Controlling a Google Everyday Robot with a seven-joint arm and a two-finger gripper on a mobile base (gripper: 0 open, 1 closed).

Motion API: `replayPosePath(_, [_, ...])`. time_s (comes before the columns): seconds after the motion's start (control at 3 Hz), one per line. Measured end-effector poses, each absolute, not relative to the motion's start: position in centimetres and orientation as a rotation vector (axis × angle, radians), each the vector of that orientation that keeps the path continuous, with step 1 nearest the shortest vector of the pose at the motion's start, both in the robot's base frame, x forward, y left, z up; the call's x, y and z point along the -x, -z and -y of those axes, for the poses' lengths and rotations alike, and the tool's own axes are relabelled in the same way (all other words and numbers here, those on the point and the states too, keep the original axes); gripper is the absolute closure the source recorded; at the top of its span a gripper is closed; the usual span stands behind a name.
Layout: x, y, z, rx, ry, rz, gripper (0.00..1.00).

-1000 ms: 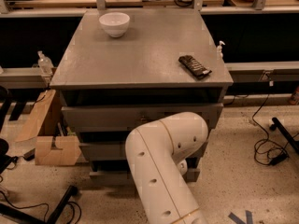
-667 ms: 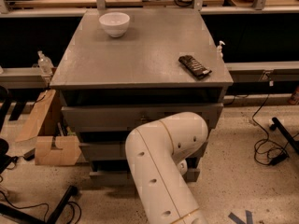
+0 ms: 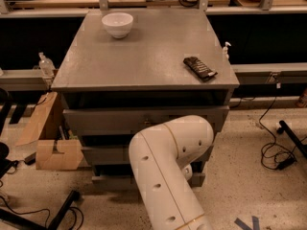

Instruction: Open bottom drawer

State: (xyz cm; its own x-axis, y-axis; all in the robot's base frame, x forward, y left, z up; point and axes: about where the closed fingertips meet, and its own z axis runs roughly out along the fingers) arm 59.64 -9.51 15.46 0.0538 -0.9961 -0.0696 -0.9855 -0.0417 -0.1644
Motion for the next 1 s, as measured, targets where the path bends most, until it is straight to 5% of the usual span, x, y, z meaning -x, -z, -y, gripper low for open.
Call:
replayPosePath(0.33, [-59.6,-15.5,9.5,2.152,0.094,-2.05,0.0])
replayPosePath(1.0, [-58.3,-15.5,9.6,2.158,0.102,-2.09,0.38])
